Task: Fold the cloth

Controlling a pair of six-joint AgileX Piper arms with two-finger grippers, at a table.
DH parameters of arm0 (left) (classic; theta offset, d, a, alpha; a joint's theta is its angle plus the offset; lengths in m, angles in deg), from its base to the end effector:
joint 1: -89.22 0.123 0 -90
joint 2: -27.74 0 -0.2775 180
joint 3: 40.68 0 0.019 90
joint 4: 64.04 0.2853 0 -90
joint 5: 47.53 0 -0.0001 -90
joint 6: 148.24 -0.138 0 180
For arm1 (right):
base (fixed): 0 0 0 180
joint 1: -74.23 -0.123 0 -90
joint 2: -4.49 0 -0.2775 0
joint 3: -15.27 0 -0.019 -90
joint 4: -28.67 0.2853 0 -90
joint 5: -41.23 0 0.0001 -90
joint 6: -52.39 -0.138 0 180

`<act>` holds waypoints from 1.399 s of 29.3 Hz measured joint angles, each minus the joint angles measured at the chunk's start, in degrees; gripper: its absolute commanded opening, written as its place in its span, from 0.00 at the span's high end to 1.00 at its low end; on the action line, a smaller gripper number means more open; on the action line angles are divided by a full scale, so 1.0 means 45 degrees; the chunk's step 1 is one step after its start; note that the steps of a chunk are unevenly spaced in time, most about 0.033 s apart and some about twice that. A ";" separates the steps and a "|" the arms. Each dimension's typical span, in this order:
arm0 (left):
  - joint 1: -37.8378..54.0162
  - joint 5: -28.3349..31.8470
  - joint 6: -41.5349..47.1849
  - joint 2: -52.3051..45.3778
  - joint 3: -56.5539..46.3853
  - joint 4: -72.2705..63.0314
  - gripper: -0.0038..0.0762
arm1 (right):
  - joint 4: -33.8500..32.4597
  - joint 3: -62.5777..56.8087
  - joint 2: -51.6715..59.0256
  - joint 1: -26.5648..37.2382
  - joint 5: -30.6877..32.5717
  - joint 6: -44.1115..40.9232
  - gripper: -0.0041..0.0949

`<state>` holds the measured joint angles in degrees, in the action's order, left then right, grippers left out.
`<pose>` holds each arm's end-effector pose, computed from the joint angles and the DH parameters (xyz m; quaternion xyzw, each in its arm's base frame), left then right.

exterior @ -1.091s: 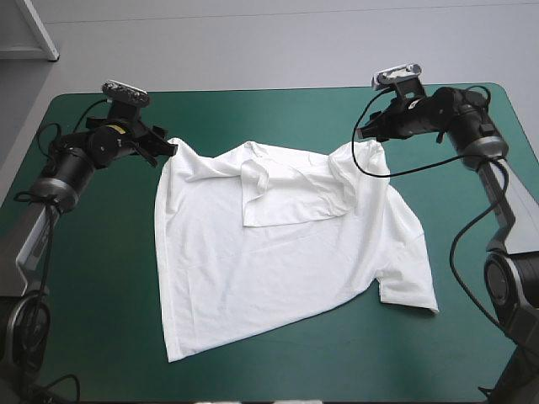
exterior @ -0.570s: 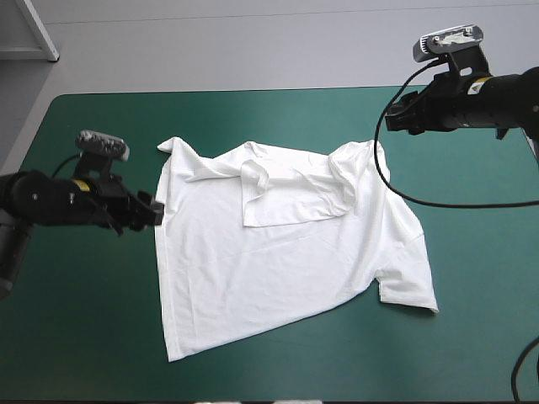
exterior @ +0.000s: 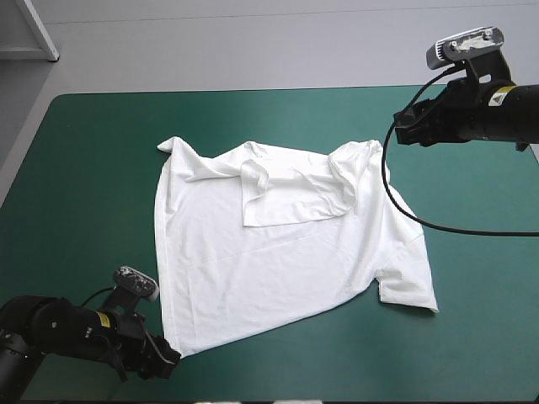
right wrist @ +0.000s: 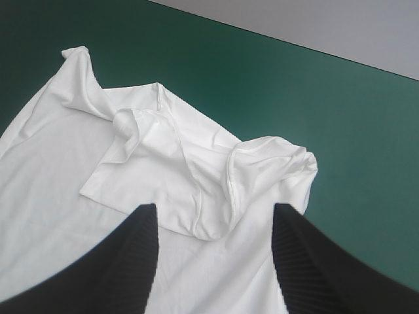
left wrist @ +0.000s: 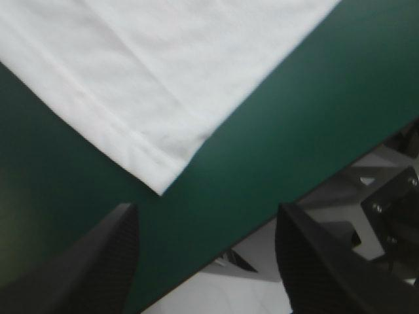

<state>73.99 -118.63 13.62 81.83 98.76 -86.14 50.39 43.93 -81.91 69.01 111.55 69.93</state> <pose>0.1393 -0.0889 0.2194 0.2421 0.9441 -0.1845 0.1265 0.3117 0.0768 0.4910 -0.1945 0.8615 0.1400 0.4477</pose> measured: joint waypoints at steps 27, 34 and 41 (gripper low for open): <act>-0.2916 0.3471 -0.0695 0.4348 -0.1098 0.2199 0.61 | 0.0210 0.0000 0.0000 0.0000 0.0028 -0.0037 0.44; -0.2916 0.3946 -0.0624 0.4891 -0.1100 0.2833 0.93 | 0.0210 0.0000 0.0000 0.0000 0.0039 -0.0037 0.45; -0.2900 0.4019 -0.0596 0.5083 -0.1068 0.2850 0.93 | 0.0224 0.0000 0.0000 0.0000 0.0039 0.0010 0.53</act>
<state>60.94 -100.54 10.94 104.70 93.96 -73.31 51.40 43.93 -81.91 69.01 111.72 69.98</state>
